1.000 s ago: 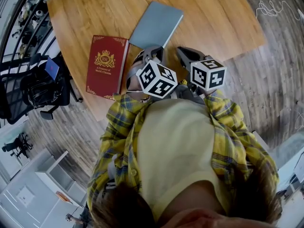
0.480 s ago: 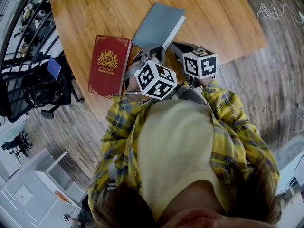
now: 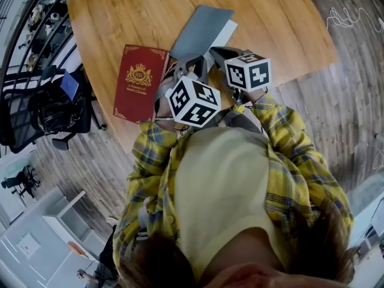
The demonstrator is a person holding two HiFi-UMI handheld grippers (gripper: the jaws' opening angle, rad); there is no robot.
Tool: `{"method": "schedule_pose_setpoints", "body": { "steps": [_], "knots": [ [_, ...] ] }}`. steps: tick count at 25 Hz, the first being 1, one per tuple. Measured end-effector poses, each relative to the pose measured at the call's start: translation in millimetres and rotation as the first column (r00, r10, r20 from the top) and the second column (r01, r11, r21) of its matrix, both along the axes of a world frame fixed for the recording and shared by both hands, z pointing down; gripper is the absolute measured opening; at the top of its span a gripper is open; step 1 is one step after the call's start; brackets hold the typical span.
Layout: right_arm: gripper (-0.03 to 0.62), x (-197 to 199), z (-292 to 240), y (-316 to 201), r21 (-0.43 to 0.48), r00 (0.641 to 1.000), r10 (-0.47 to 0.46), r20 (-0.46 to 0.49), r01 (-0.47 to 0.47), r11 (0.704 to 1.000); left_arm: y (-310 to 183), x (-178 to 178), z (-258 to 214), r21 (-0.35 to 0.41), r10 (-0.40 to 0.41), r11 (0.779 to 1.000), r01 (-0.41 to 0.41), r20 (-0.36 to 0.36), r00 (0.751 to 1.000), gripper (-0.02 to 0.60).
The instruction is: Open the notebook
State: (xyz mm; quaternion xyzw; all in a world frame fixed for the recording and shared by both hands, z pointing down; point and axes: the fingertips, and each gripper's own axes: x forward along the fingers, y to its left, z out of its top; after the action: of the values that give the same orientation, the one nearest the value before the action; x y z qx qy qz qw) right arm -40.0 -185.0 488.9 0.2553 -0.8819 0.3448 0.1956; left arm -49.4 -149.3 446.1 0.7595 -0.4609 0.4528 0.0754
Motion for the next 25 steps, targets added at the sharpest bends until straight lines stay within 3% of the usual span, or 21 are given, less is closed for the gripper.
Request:
{"method": "schedule_pose_setpoints", "body": {
  "steps": [9, 25],
  "knots": [
    [0.064, -4, 5, 6, -0.01, 1.0, -0.021, -0.014, 0.021, 1.0, -11, -25, -27, 0.024, -0.075, 0.997, 0.078, -0.112, 0.991, 0.009],
    [0.064, 2, 13, 11, -0.014, 0.999, -0.02, -0.044, 0.019, 1.0, -40, -95, -57, 0.118, -0.209, 0.967, 0.225, -0.134, 0.969, 0.009]
  ]
}}
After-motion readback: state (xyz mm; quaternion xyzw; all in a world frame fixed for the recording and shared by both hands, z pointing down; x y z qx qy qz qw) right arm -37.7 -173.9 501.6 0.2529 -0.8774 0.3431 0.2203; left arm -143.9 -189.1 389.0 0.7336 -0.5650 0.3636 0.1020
